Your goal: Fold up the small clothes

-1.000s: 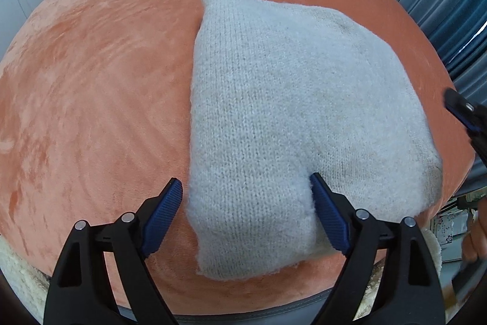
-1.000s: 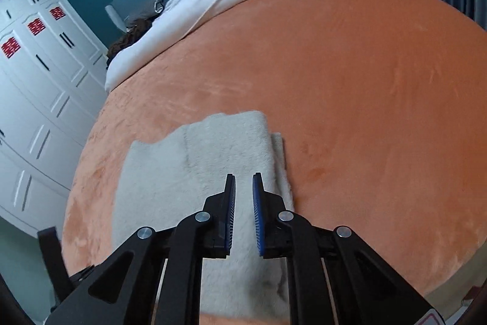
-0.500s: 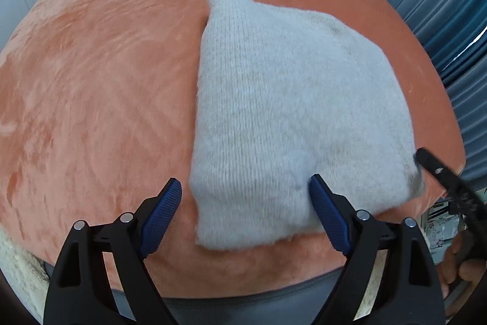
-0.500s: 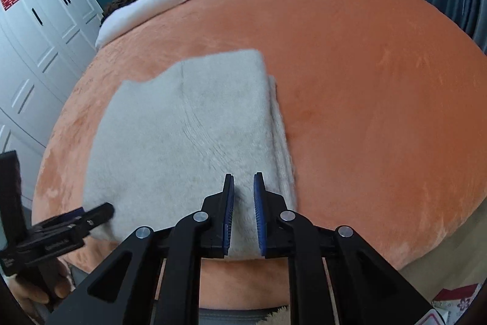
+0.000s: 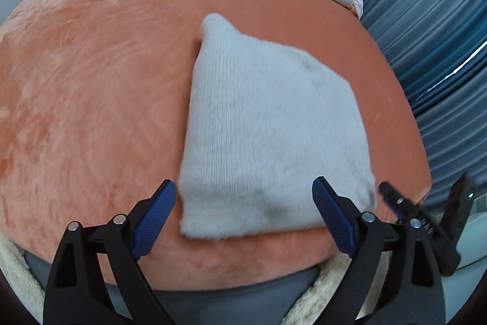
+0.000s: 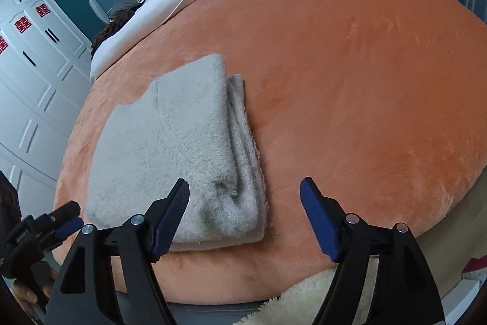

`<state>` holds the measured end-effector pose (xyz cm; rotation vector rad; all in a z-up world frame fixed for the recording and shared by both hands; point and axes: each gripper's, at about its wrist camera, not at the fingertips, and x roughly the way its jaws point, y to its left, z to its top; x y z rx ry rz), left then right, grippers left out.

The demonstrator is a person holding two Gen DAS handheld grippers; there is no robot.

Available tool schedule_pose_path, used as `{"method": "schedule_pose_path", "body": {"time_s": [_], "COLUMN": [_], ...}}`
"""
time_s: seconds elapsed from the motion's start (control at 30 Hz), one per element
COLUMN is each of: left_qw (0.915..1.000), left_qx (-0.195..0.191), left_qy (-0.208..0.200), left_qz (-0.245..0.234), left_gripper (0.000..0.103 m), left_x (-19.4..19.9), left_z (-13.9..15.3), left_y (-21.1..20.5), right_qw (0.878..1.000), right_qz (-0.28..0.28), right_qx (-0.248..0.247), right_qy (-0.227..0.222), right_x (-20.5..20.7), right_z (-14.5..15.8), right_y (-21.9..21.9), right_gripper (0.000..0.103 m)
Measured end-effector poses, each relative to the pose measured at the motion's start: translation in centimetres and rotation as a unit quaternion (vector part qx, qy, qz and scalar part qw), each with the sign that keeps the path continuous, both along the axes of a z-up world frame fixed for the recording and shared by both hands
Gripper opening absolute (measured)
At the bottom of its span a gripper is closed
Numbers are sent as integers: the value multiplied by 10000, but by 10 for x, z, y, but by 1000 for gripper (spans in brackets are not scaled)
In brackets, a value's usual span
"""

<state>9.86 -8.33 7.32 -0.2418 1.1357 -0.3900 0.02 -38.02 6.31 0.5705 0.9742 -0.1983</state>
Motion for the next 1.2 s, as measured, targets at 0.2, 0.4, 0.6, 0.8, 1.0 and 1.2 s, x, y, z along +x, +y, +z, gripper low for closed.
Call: {"method": "schedule_pose_path", "body": {"time_s": [0.2,0.4,0.6,0.8,1.0,1.2], "left_qw": [9988,9979,9975,9974,9985,9943], "left_qx": [260,138,110,184,310,-504], "left_qy": [402,608,658,647,437,635], "left_qz": [58,179,227,242,-86,-693], "left_gripper": [89,96,98,98,66,62], "left_x": [38,48,52,55,48,15], "left_z": [-33,-52,-60,-62,-34,-11], "left_y": [-18,-30,-39,-41,-45,-32], "right_qw": [9988,9979,9980,9983,9983,9979], "right_qz": [244,326,279,160,249,112], "right_qx": [263,453,498,488,504,541], "right_qy": [343,339,254,279,133,-328], "right_x": [42,71,79,85,91,46], "right_z": [-36,-53,-60,-59,-31,15], "right_y": [7,21,21,24,30,6], "right_gripper": [76,85,88,83,36,33]}}
